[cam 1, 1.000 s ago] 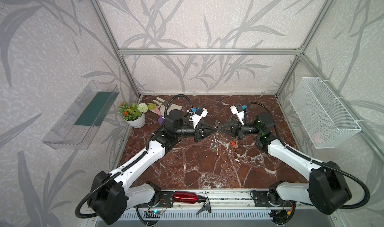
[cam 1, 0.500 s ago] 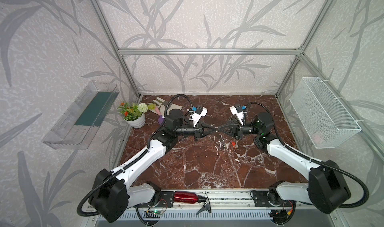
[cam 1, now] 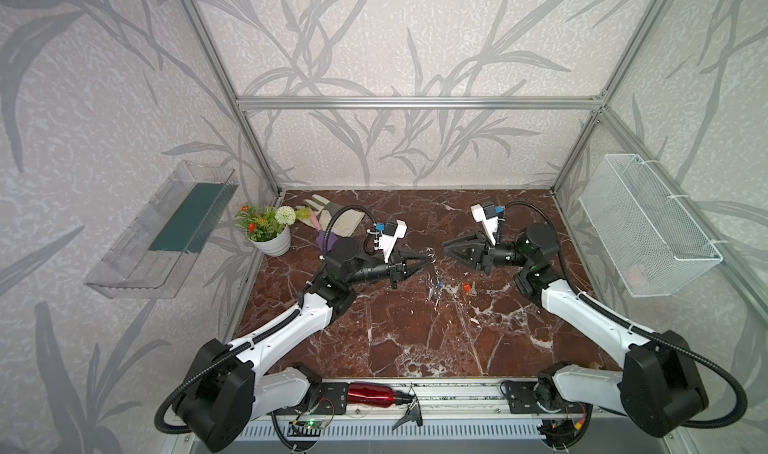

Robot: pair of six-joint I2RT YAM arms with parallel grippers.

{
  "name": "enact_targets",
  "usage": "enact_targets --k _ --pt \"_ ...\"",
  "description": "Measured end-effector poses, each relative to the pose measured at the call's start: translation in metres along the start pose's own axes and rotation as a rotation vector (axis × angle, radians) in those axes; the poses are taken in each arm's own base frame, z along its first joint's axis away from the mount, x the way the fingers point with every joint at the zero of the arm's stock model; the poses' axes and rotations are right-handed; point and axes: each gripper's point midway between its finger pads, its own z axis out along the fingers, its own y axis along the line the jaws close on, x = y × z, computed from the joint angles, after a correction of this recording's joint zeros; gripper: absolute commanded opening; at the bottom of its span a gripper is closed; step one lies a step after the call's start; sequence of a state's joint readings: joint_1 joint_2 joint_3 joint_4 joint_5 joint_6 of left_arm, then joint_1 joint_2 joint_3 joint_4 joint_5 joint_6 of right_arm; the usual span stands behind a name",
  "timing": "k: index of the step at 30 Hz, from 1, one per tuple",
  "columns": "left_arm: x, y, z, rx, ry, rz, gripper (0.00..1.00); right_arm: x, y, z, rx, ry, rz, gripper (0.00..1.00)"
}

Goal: Put the keys on the keyring

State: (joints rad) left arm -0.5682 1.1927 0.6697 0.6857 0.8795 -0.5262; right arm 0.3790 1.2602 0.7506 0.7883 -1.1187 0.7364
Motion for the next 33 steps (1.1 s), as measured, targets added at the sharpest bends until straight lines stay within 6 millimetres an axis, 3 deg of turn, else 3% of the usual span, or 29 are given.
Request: enact_targets --k 10,22,33 --pt "-0.007 -0.016 0.005 0.049 -0.126 0.033 0.0 0.007 -0.001 0.008 -0.02 0.018 0.027 0.27" --pt "-0.012 -0.008 0.007 0.02 -0.195 0.034 0.0 0.002 0.004 0.006 -0.036 -0.004 0.028 0.29" --pt "-0.015 -0.006 0.006 0.01 -0.219 0.04 0.0 0.001 -0.004 0.003 -0.04 -0.023 0.062 0.29"
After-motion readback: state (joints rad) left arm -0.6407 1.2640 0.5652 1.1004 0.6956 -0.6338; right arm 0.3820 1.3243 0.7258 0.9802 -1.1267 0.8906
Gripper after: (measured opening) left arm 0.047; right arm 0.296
